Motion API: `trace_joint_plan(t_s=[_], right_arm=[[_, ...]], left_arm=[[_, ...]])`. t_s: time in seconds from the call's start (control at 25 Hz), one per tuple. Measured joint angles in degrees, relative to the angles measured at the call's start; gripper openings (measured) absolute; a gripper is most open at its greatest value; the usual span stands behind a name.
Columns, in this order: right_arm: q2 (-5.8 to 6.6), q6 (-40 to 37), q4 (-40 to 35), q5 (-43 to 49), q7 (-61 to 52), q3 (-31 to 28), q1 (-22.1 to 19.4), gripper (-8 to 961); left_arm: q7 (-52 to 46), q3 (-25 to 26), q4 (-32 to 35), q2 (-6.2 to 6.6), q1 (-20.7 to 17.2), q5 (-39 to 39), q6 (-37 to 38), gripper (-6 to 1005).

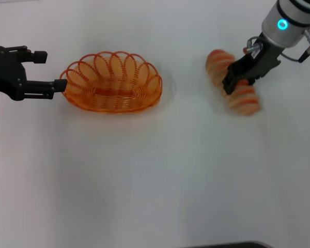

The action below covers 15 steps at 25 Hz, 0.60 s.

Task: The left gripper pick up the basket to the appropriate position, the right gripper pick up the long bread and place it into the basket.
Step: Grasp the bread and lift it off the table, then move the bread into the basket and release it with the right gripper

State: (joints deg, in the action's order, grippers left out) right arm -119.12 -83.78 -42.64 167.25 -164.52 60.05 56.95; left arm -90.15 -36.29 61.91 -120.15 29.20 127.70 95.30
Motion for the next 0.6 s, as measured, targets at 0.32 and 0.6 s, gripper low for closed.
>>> trace_joint_plan(t_s=[0.32, 0.6], right_arm=[[-0.11, 1.3, -7.5, -0.7, 9.8, -0.8, 0.4, 524], [-1.32, 2.0, -7.9, -1.0, 23.1, -0.1, 4.3, 467]], left_arm=[[0.0, 0.1, -0.3, 0.0, 0.0, -0.5, -0.5, 854], [0.2, 0.0, -0.3, 0.03, 0.0, -0.4, 0.8, 854]])
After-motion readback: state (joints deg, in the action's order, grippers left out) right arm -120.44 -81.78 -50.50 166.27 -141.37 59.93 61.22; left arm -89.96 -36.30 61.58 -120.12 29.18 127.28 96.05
